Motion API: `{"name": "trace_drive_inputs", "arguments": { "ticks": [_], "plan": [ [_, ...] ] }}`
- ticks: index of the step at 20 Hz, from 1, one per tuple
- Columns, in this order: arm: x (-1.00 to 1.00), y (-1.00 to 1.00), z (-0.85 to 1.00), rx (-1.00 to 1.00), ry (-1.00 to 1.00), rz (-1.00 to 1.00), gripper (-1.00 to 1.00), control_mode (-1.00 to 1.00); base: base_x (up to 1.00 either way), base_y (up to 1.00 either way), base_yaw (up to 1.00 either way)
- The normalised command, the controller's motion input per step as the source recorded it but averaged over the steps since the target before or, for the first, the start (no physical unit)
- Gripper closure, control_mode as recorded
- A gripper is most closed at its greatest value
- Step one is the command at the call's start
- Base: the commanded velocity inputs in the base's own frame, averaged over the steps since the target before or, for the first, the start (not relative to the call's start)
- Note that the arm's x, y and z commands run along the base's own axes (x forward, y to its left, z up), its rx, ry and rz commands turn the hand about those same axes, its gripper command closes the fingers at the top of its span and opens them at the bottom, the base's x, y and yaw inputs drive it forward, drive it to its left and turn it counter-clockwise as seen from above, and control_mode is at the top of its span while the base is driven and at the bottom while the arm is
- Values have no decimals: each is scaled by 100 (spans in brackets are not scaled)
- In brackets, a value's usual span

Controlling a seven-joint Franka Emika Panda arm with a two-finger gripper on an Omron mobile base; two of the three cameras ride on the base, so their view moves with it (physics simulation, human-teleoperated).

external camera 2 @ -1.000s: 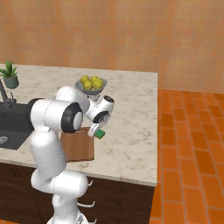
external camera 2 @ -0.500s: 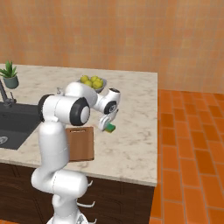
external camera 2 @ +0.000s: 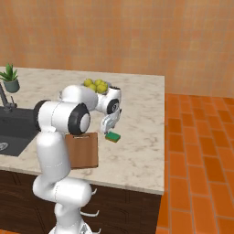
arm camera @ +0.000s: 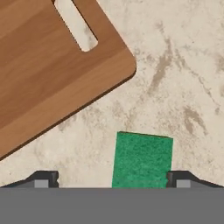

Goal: Pick up the sponge from the counter and clean the cutting board by briefly scrubbing or pressing down on the cutting board. Once finished, release the sponge.

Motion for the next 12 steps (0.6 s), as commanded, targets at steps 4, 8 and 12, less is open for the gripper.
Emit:
{"name": "trace_drive_inputs", "arguments": {
  "ticks": [4, 8, 12],
  "plan": [
    [-96, 0, 97, 3, -2, -8, -100, -100, 0, 0, 0],
    [-96, 3, 100, 0, 0, -19, -100, -100, 0, 0, 0],
    [-100, 14, 83, 3, 0, -38, -100, -100, 0, 0, 0]
  ]
}}
